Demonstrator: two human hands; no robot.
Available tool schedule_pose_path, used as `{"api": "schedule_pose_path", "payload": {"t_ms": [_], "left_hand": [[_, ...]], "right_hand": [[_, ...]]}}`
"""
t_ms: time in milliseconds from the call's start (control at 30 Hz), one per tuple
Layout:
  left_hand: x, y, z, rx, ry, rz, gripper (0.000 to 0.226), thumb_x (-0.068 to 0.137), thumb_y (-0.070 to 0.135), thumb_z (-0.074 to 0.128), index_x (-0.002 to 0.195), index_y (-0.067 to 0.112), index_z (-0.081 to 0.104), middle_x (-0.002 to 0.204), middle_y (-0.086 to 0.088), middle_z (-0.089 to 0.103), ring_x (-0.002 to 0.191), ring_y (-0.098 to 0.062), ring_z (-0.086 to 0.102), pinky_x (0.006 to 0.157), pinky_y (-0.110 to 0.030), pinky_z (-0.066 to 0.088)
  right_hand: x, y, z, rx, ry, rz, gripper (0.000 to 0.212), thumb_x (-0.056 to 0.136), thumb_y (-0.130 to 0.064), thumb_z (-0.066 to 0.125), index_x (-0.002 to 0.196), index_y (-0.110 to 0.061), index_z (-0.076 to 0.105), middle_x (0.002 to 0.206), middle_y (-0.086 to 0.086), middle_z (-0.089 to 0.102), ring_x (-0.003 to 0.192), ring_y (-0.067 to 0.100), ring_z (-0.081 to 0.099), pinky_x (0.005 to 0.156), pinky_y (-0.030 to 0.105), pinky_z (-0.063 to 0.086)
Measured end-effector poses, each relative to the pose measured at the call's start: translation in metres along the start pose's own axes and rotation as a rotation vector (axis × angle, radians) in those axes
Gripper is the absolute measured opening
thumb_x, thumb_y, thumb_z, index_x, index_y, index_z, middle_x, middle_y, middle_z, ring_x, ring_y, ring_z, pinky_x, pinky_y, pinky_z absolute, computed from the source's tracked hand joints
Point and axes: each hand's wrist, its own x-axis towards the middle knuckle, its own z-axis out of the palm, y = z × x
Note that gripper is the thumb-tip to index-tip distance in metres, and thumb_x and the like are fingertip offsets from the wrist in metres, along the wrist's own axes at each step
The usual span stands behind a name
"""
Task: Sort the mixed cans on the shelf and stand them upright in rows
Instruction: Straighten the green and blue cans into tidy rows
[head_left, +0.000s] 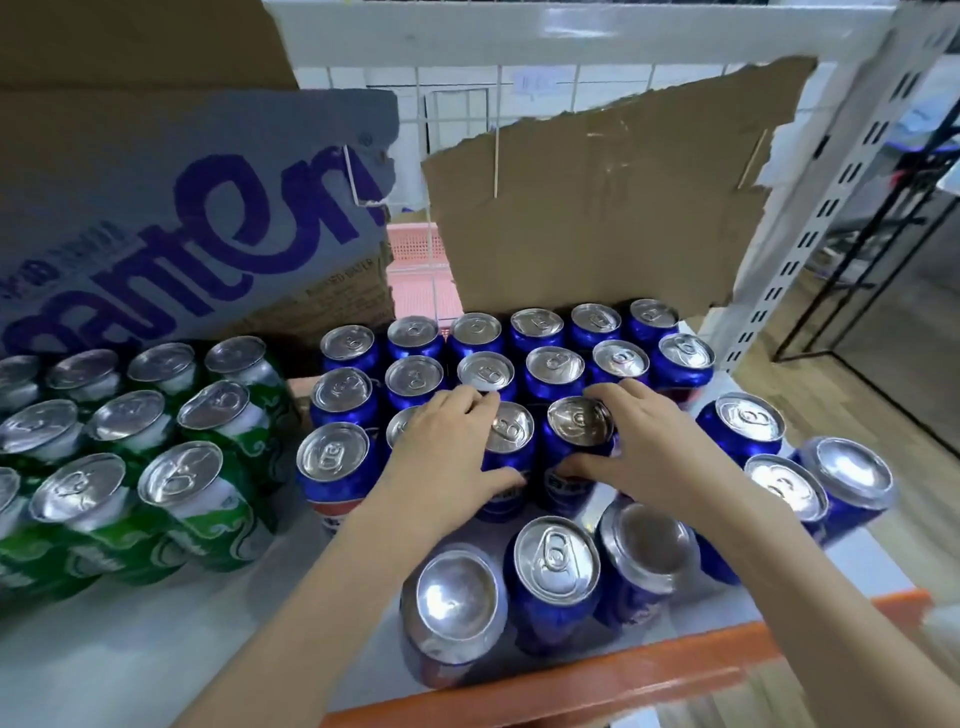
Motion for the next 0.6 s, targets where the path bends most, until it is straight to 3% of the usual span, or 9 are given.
{"api": "schedule_pose_path", "payload": {"t_ms": [233, 367, 467, 600], "left_hand": [[0.000, -0.004, -0.005, -0.049, 0.003, 0.055, 0.087, 0.081, 0.052, 0.063, 0.147, 0.017, 0.019, 0.142, 0.001, 0.034, 0.130, -0.016, 0.032, 0.104, -0.026, 0.027], [0.000, 0.011, -0.015, -0.107, 0.103, 0.129, 0.067, 0.082, 0.049, 0.062, 0.137, 0.018, 0.042, 0.133, 0.003, 0.042, 0.123, -0.015, 0.039, 0.101, -0.027, 0.033], [0.004, 0.037, -0.023, -0.130, 0.073, 0.227, 0.052, 0.084, 0.045, 0.062, 0.128, 0.020, 0.052, 0.123, 0.004, 0.051, 0.115, -0.015, 0.046, 0.098, -0.032, 0.038], [0.016, 0.073, -0.021, -0.122, -0.013, 0.294, 0.048, 0.086, 0.048, 0.057, 0.126, 0.023, 0.052, 0.119, 0.006, 0.055, 0.110, -0.012, 0.049, 0.092, -0.034, 0.042]], "right_hand": [[-0.014, -0.008, -0.007, -0.022, 0.061, 0.027, 0.071, 0.084, -0.053, 0.057, 0.141, -0.016, 0.035, 0.130, 0.000, 0.047, 0.116, 0.018, 0.046, 0.089, 0.024, 0.035], [-0.025, 0.008, -0.025, -0.022, 0.135, 0.040, 0.048, 0.088, -0.039, 0.057, 0.130, -0.017, 0.052, 0.121, 0.003, 0.056, 0.089, 0.019, 0.052, 0.074, 0.022, 0.032], [-0.032, 0.030, -0.040, -0.033, 0.171, 0.084, 0.035, 0.090, -0.028, 0.057, 0.123, -0.016, 0.058, 0.119, 0.005, 0.058, 0.106, 0.024, 0.052, 0.077, 0.023, 0.032], [-0.039, 0.064, -0.051, -0.040, 0.154, 0.129, 0.034, 0.090, -0.027, 0.058, 0.123, -0.017, 0.058, 0.126, 0.001, 0.056, 0.107, 0.024, 0.053, 0.078, 0.022, 0.030]]}}
